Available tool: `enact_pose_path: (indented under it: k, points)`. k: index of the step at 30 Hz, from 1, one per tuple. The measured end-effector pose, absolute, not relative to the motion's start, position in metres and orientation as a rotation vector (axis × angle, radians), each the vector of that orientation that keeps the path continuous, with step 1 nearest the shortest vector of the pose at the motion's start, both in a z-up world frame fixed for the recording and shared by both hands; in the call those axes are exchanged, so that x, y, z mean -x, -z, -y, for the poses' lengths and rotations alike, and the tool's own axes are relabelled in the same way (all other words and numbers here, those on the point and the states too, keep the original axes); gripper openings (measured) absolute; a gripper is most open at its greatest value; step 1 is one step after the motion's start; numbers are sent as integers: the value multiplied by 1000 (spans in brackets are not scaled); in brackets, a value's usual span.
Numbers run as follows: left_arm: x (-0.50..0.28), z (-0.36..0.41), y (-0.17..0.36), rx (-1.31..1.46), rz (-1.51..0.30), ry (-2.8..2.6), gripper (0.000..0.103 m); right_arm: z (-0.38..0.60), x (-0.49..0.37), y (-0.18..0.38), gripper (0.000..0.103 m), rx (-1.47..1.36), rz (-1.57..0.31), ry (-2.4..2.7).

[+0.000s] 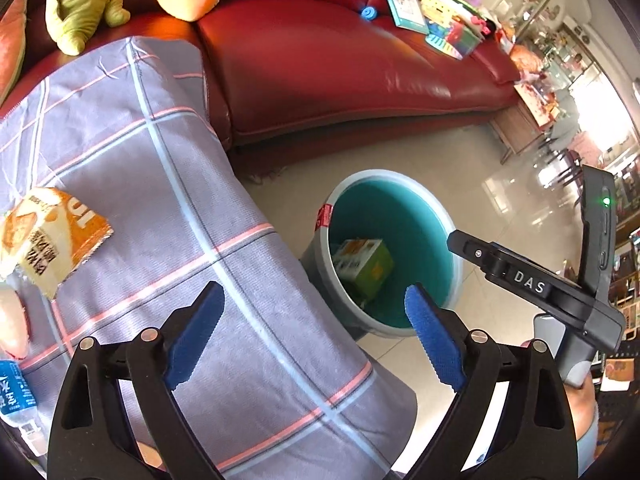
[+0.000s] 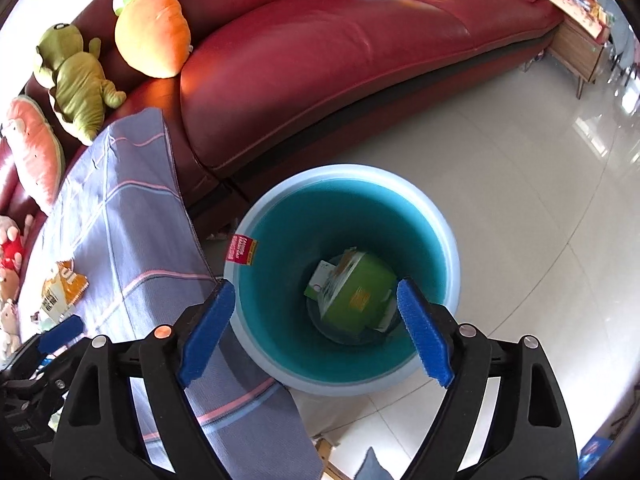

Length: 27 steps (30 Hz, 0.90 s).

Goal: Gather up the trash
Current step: 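Open the left tool over the teal bucket while the right tool releases the green box, then move both tools back to the table over the remaining trash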

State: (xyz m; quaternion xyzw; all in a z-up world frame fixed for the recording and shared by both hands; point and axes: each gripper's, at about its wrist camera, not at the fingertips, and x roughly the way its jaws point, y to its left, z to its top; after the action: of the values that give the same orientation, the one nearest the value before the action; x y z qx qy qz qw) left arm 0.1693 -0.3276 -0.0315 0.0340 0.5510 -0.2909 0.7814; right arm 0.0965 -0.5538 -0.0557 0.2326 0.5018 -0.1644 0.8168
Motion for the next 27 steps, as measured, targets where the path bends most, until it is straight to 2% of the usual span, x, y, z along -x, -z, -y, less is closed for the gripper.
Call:
enact_pose_path:
  k: [2, 12, 27]
  points:
    - [-166, 322, 29, -76, -1173, 625, 92, 551, -94, 54, 84, -486, -1076, 353]
    - [-148, 278, 19, -61, -1154, 594, 94, 525, -68, 36, 84, -473, -1066, 348]
    - [-121, 113, 6, 83, -1115, 388, 94, 385, -77, -6, 84, -329, -1053, 155]
